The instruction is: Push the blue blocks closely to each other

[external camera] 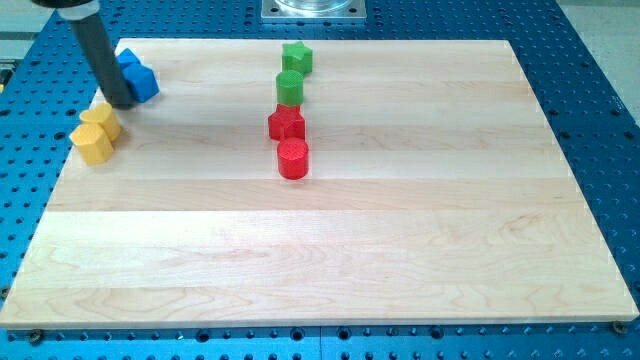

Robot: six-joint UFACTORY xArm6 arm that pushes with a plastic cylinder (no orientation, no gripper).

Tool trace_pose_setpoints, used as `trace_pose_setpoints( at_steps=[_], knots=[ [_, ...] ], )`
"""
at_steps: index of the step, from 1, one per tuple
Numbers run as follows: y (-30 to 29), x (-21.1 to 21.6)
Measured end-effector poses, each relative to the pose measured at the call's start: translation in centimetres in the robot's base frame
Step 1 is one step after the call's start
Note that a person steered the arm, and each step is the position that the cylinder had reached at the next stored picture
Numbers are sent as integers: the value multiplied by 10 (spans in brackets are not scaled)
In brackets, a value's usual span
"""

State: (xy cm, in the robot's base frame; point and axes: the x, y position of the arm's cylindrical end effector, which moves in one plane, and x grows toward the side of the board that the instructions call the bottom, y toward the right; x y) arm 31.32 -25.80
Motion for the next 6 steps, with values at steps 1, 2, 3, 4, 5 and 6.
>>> trace_pose_setpoints(
  at_steps=[1,2,3,4,5,6],
  knots=[
    [-19,-14],
    [-46,-42],
    [-35,-71],
    [-22,-73],
    [-11,-56],
    [16,-50]
  ],
)
